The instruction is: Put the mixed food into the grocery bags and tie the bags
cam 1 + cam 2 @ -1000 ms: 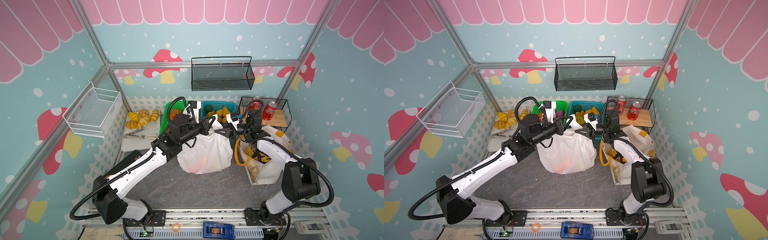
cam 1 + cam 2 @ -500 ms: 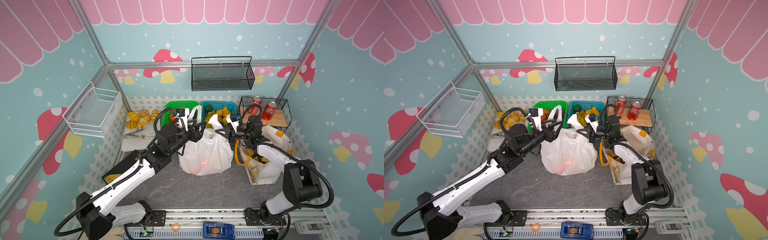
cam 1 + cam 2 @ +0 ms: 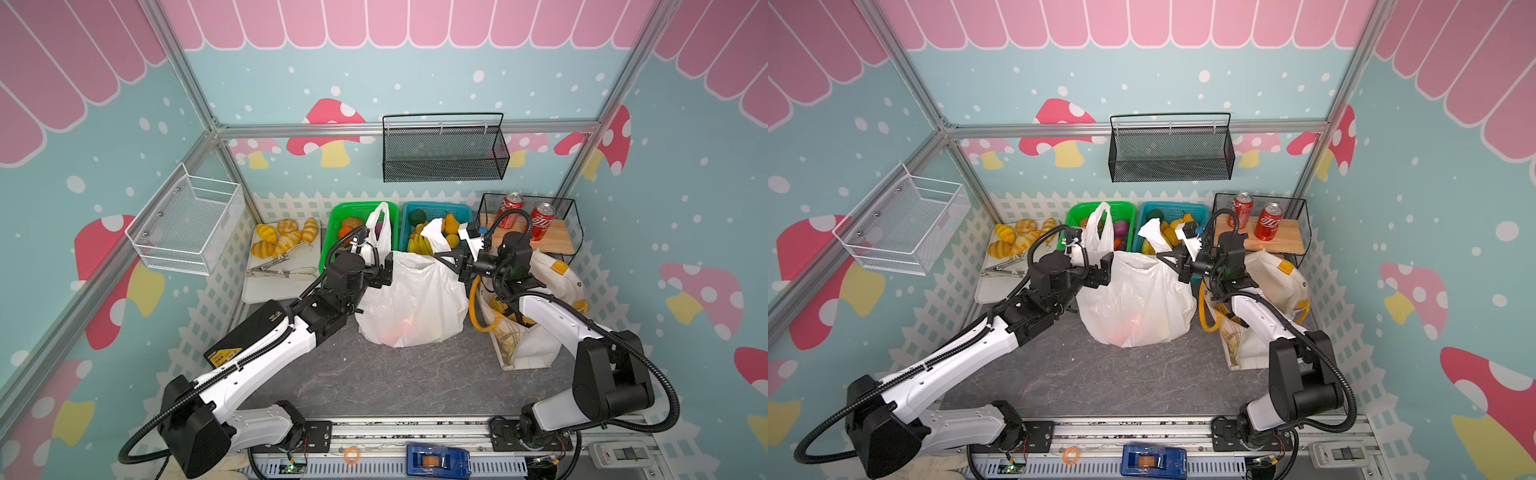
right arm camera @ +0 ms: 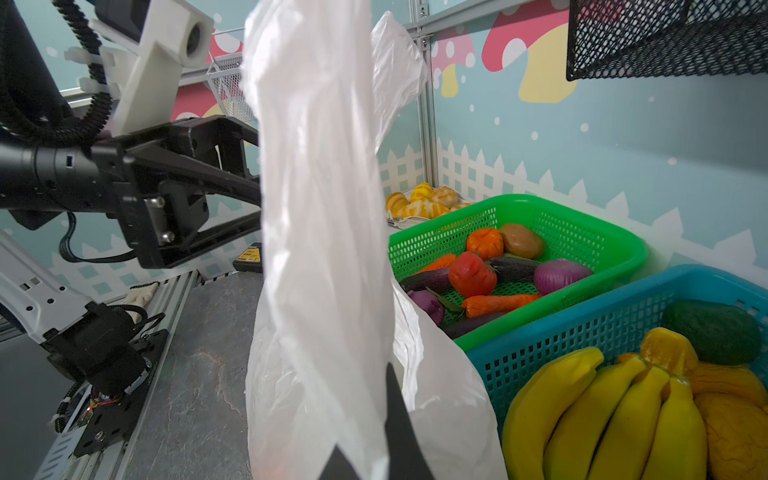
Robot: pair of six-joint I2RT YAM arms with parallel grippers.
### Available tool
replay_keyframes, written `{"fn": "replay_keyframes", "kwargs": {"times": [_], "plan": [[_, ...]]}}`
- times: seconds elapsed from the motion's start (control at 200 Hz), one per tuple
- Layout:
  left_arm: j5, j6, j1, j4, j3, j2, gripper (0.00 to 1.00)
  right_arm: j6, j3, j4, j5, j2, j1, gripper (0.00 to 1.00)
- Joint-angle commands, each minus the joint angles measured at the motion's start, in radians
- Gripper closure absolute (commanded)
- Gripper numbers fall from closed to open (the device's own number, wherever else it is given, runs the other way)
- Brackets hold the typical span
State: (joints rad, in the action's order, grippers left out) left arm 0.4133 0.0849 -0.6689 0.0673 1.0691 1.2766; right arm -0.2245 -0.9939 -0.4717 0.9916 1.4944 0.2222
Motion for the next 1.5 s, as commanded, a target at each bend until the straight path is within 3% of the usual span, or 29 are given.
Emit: {"fn": "replay_keyframes", "kwargs": {"times": [0.0, 0.12, 0.345, 0.49, 0.76, 0.846, 0.941, 1.111, 1.236, 1.491], "plan": [[0.083, -0.078, -0.004, 0.015, 0.074, 0.045, 0.0, -0.006, -0.002, -0.015, -0.004, -0.011, -0.004, 1.0], [0.063, -0.082, 0.0, 0.035, 0.126, 0.114, 0.0, -0.004, 0.003, -0.017, -0.004, -0.01, -0.004, 1.0], [0.132, -0.068, 0.045, 0.047, 0.175, 0.195, 0.0, 0.0, 0.005, -0.015, -0.002, -0.015, -0.004, 1.0], [0.021, -0.024, 0.088, 0.031, 0.166, 0.199, 0.08, 0.002, 0.006, -0.015, -0.004, -0.008, -0.004, 1.0], [-0.255, -0.134, 0.103, -0.132, 0.072, 0.169, 0.6, -0.041, 0.002, -0.016, -0.021, -0.003, -0.004, 1.0], [-0.314, -0.183, 0.106, -0.151, 0.052, 0.156, 0.84, -0.071, 0.0, -0.015, -0.041, -0.004, -0.004, 1.0], [-0.423, -0.242, 0.105, -0.173, 0.014, 0.121, 0.94, -0.11, -0.006, 0.012, -0.102, -0.005, -0.006, 1.0], [-0.55, -0.383, 0.078, -0.203, -0.074, 0.038, 0.98, -0.192, -0.054, 0.099, -0.18, 0.03, -0.007, 1.0], [-0.483, -0.604, 0.012, -0.136, -0.075, 0.032, 0.99, -0.191, -0.071, 0.1, -0.155, 0.044, -0.003, 1.0], [-0.304, -0.887, -0.081, 0.058, 0.084, 0.158, 0.96, -0.06, -0.065, 0.102, -0.064, 0.039, -0.003, 1.0]]}}
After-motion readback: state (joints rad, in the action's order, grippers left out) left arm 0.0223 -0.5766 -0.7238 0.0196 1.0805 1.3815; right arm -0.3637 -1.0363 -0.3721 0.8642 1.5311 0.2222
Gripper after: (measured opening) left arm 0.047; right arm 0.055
